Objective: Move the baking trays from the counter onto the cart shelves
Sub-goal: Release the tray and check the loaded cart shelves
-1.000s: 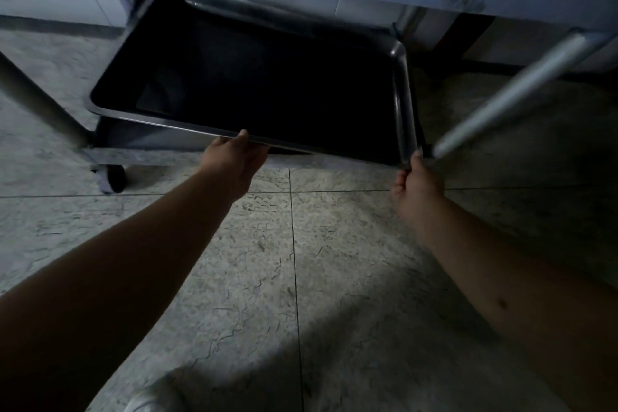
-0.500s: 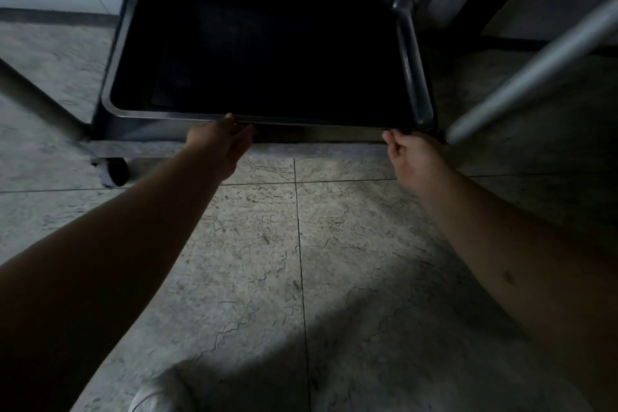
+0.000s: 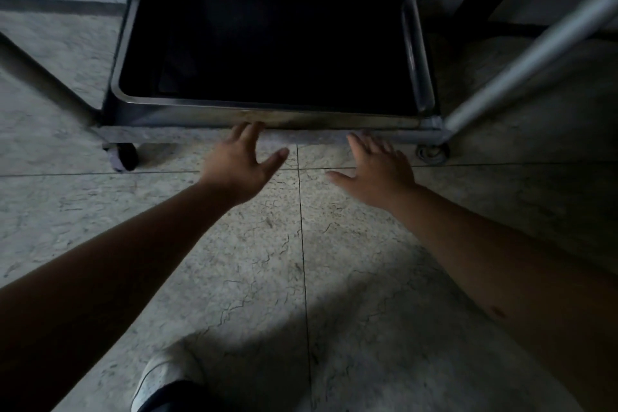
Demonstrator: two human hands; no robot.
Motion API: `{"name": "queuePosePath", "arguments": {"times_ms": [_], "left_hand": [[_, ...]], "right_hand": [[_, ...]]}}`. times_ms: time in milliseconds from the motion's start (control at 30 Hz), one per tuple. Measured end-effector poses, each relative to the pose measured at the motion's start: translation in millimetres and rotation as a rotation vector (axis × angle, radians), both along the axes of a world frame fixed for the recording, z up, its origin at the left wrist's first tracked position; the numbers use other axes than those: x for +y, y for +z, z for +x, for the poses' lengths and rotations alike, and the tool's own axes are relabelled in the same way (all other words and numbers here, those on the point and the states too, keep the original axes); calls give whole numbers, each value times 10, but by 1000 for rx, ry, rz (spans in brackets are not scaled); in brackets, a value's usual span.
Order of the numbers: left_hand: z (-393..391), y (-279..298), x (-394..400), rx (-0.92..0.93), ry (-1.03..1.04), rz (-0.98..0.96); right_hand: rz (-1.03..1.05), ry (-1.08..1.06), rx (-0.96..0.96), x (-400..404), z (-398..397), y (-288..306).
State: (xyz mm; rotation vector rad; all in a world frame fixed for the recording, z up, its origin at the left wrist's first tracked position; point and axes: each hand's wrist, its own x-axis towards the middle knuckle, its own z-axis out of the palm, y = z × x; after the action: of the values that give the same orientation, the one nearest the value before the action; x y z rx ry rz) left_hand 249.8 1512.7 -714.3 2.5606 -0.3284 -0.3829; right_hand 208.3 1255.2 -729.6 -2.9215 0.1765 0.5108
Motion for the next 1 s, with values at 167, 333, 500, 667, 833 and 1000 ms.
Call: {"name": "queuePosePath", "arguments": {"times_ms": [167, 333, 500, 667, 833, 1000], "left_hand": [[-195, 292, 39, -75, -218, 450], [-559, 1218, 138, -72, -265, 546], [-914, 2459, 229, -72, -257, 573], [-1169, 3970, 226, -75, -229, 575], [-1287, 5485, 187, -94, -215, 586], [-1309, 6654, 187, -218, -137, 567]], "right_hand": [[-83, 79, -12, 265, -165, 369], [-99, 82, -4, 416, -454, 1290], [-145, 115, 22, 543, -796, 2542], [-104, 123, 22, 591, -1142, 3988], [-36, 134, -76, 574, -1242, 5441], [-48, 156, -215, 593, -1178, 6676]]}}
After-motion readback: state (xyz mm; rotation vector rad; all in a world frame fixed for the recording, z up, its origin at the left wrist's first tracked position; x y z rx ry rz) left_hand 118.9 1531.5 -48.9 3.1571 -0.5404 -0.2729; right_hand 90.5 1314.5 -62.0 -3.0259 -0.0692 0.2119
